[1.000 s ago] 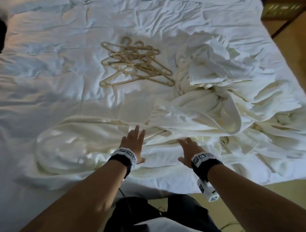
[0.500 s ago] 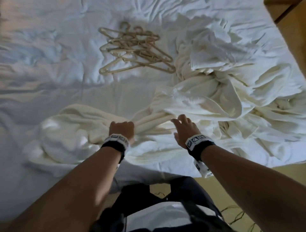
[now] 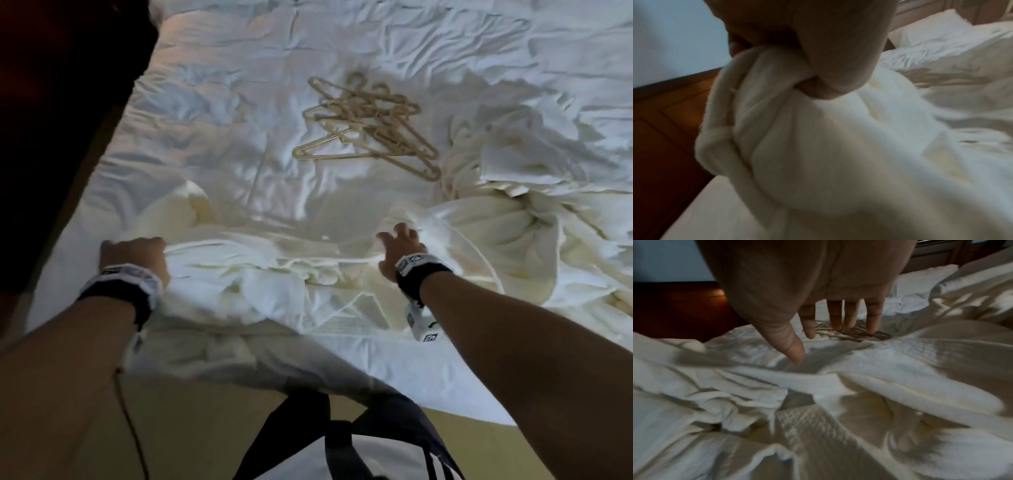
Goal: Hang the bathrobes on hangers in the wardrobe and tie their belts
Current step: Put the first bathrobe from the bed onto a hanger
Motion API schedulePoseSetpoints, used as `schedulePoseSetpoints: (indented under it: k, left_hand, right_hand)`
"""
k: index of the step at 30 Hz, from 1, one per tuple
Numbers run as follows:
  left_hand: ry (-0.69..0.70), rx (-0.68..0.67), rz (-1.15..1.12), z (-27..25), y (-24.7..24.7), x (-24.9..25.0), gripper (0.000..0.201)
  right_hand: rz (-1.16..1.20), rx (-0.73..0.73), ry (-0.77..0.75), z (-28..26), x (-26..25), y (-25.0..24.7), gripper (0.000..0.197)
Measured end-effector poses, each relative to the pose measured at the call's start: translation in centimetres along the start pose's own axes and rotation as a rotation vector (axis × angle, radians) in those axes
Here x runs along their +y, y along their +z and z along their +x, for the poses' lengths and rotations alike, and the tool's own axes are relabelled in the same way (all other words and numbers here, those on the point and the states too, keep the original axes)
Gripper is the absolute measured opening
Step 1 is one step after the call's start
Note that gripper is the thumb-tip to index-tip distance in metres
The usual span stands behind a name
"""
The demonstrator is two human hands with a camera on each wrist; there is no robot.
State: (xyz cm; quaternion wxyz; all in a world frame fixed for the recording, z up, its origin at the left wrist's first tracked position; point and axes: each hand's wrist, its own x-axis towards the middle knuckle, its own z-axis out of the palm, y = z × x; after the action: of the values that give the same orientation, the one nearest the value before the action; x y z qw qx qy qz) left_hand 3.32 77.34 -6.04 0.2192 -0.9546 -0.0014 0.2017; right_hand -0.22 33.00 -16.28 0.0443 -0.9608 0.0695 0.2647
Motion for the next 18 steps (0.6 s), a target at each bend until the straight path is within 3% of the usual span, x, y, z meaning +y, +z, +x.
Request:
schedulePoseSetpoints:
  k: [3,7,9,10,13,14,18]
  left_hand:
    - [0.076,-0.031,-0.014,-0.6,-1.6,5.6,0.024]
    - [0.215,0.026,-0.07,-1.4,-2.7,14.6,0.039]
    - [0.272,0.016,-0.078,-2.2,-3.5,18.7,0.048]
    - [0.277,0.005,-0.091,-2.6,-4.0,20.5,0.051]
    - [0.221,-0.046,-0.178,-3.2,-5.2,24.4,0.054]
    - [0.192,-0.068,-0.213,-3.4,-5.8,25.4,0.054]
    - [0.085,-0.044,-0.304,-3.7,-9.7,29.6,0.049]
  right_hand:
    - [-0.005,-0.013,0.125,1.9,3.1,0.9,0.075]
    - [0.086,-0.079,0.257,4.8,8.2,2.5,0.112]
    - [0.185,-0.129,0.291,5.5,10.2,3.8,0.12]
    - [0.183,-0.14,0.273,5.5,11.0,4.3,0.11]
    - [0.124,-0.008,0.101,5.0,14.0,4.4,0.051]
    - [0.129,0.002,0.088,4.4,15.1,3.7,0.04]
    - [0.274,-0.024,0.179,1.7,21.8,-1.3,0.031]
